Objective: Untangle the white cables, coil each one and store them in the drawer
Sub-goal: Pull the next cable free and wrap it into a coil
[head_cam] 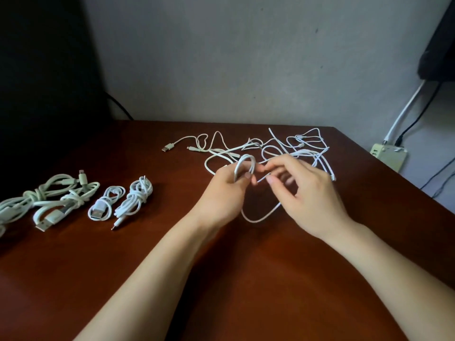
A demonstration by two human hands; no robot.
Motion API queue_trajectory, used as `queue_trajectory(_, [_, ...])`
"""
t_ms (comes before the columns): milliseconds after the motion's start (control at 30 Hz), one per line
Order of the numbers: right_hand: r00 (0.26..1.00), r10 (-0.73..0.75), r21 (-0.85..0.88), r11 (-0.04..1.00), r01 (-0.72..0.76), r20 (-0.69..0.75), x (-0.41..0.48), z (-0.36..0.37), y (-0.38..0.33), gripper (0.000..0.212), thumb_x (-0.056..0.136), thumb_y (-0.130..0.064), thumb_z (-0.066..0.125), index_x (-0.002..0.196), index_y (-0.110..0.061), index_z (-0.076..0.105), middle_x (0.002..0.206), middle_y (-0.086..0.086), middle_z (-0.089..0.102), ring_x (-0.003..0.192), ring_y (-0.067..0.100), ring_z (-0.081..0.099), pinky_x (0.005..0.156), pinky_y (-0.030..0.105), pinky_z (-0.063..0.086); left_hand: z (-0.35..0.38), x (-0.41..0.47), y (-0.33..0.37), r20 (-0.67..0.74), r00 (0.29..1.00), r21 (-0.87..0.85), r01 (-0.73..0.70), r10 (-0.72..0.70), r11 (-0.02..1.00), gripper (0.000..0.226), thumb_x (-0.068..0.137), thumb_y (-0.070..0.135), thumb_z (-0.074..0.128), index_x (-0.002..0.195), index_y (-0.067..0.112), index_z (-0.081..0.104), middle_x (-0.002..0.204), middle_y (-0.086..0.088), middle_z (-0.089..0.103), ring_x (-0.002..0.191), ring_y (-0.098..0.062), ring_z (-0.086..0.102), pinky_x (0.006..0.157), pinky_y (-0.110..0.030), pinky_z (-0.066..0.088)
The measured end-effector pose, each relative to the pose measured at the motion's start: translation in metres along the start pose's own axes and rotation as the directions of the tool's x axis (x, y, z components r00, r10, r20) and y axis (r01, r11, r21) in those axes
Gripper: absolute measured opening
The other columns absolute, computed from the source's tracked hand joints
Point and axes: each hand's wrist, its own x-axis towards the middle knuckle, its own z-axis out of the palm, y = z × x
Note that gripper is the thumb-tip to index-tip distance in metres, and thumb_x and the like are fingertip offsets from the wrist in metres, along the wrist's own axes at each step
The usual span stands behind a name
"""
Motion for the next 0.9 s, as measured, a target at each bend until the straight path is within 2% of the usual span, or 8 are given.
queue_trajectory(133, [0.997, 0.019, -0.031, 0.999, -0.022, -0.068, 0.003, -0.002, 0.015, 0.012, 0.086, -0.017, 0.058, 0.097, -0.015, 0.063, 0.090, -0.007, 0.062, 0.083, 0.003, 0.057, 0.078, 0.013, 0.043, -0.006, -0.001, 0.003, -0.023, 0.999, -0.119, 0.043, -0.046, 0.992, 0.030, 0.101, 0.004, 0.039, 0.089, 0.012, 0.066, 0.072, 0.014, 0.060, 0.074, -0.009, 0.051, 0.073, -0.026, 0.038])
queue_trajectory(233, [0.997, 0.054, 0.055, 0.997, -0.052, -0.047, 0.004, -0.005, 0.019, 0.014, 0.086, -0.028, 0.057, 0.095, -0.019, 0.063, 0.091, -0.011, 0.062, 0.086, -0.003, 0.057, 0.080, 0.005, 0.039, -0.011, -0.002, 0.010, 0.034, 0.993, -0.344, 0.118, -0.114, 0.932, 0.027, 0.100, 0.002, 0.038, 0.104, 0.007, 0.065, 0.069, 0.011, 0.054, 0.066, -0.007, 0.049, 0.065, -0.022, 0.040])
queue_trajectory(367, [0.988, 0.093, 0.240, 0.963, -0.120, 0.121, 0.002, -0.005, 0.019, 0.017, 0.087, -0.041, 0.050, 0.100, -0.035, 0.060, 0.103, -0.023, 0.062, 0.094, -0.002, 0.060, 0.081, 0.010, 0.045, -0.019, -0.002, 0.016, 0.121, 0.986, -0.617, 0.162, -0.110, 0.770, 0.028, 0.099, 0.002, 0.039, 0.105, 0.015, 0.063, 0.068, 0.005, 0.049, 0.060, -0.007, 0.050, 0.060, -0.022, 0.048])
queue_trajectory(500, [0.931, 0.146, 0.389, 0.878, -0.278, 0.335, 0.000, 0.000, 0.019, 0.019, 0.089, -0.041, 0.049, 0.103, -0.036, 0.062, 0.108, -0.021, 0.065, 0.101, 0.001, 0.062, 0.084, 0.011, 0.043, -0.023, 0.000, 0.014, 0.128, 0.986, -0.715, 0.166, -0.107, 0.679, 0.027, 0.096, 0.001, 0.040, 0.105, 0.013, 0.062, 0.069, 0.005, 0.047, 0.051, -0.004, 0.040, 0.047, -0.016, 0.039])
queue_trajectory(567, [0.906, 0.157, 0.435, 0.836, -0.334, 0.394, -0.001, 0.000, 0.018, 0.019, 0.090, -0.032, 0.051, 0.098, -0.025, 0.066, 0.099, -0.009, 0.069, 0.094, 0.005, 0.066, 0.081, 0.012, 0.045, -0.025, 0.002, 0.012, 0.088, 0.988, -0.721, 0.151, -0.126, 0.677, 0.029, 0.097, 0.000, 0.038, 0.106, 0.013, 0.063, 0.067, 0.006, 0.046, 0.047, -0.003, 0.035, 0.043, -0.014, 0.030])
queue_trajectory(667, [0.904, 0.142, 0.491, 0.800, -0.345, 0.404, -0.001, -0.004, 0.012, 0.022, 0.084, -0.038, 0.058, 0.085, -0.018, 0.067, 0.080, 0.000, 0.069, 0.073, 0.012, 0.068, 0.071, 0.015, 0.047, -0.027, 0.005, 0.007, 0.008, 0.990, -0.701, 0.104, -0.139, 0.706, 0.032, 0.097, -0.001, 0.035, 0.106, 0.014, 0.062, 0.066, 0.007, 0.046, 0.046, -0.002, 0.032, 0.045, -0.016, 0.022])
queue_trajectory(767, [0.945, 0.101, 0.459, 0.855, -0.243, 0.311, 0.001, -0.004, 0.001, 0.022, 0.082, -0.043, 0.057, 0.076, -0.023, 0.065, 0.068, -0.004, 0.060, 0.059, 0.007, 0.056, 0.061, 0.017, 0.043, -0.028, 0.007, 0.002, -0.063, 0.986, -0.621, 0.081, -0.152, 0.780, 0.033, 0.099, -0.001, 0.033, 0.104, 0.014, 0.062, 0.070, 0.004, 0.041, 0.049, -0.004, 0.029, 0.044, -0.015, 0.024])
queue_trajectory(900, [0.990, -0.046, 0.329, 0.944, 0.000, 0.133, 0.002, -0.003, -0.014, 0.014, 0.084, -0.037, 0.060, 0.073, -0.028, 0.060, 0.066, -0.005, 0.057, 0.058, 0.003, 0.049, 0.058, 0.012, 0.036, -0.021, 0.006, 0.000, -0.097, 0.984, -0.347, 0.107, -0.150, 0.932, 0.029, 0.102, 0.006, 0.036, 0.100, 0.013, 0.065, 0.072, 0.001, 0.039, 0.053, -0.006, 0.030, 0.051, -0.021, 0.023])
